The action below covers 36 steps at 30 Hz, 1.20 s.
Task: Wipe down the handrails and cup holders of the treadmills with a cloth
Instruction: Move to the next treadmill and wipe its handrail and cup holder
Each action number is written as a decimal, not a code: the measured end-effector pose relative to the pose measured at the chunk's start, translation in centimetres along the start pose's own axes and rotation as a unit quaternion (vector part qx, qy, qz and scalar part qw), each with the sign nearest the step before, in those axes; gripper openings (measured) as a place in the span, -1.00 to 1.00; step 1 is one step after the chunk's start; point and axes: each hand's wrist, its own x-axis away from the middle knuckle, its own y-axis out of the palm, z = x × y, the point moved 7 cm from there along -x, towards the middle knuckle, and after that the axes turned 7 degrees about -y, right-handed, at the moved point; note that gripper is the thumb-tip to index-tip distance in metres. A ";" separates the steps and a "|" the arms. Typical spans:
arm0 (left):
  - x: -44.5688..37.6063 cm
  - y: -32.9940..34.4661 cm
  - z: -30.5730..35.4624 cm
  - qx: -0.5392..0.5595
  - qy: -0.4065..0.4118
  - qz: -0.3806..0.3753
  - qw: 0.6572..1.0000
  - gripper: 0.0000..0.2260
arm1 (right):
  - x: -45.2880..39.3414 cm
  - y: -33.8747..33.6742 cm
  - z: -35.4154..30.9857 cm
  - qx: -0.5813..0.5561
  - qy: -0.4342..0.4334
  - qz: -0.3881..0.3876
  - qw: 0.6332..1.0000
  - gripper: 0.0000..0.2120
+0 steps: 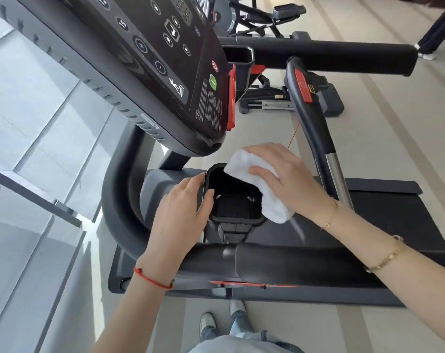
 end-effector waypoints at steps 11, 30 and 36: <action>-0.5 0.8 -0.1 0.008 -0.015 0.003 1.000 -0.60 | -0.6 3.1 3.2 -0.039 0.070 -0.142 0.987 -0.56; -0.5 0.7 0.1 0.019 -0.001 0.006 1.000 -0.63 | -4.7 6.4 2.3 0.079 0.022 -0.211 0.974 -0.64; -0.5 0.6 0.0 0.026 0.001 -0.002 1.000 -0.61 | -2.8 5.1 3.8 0.053 0.072 -0.168 0.982 -0.67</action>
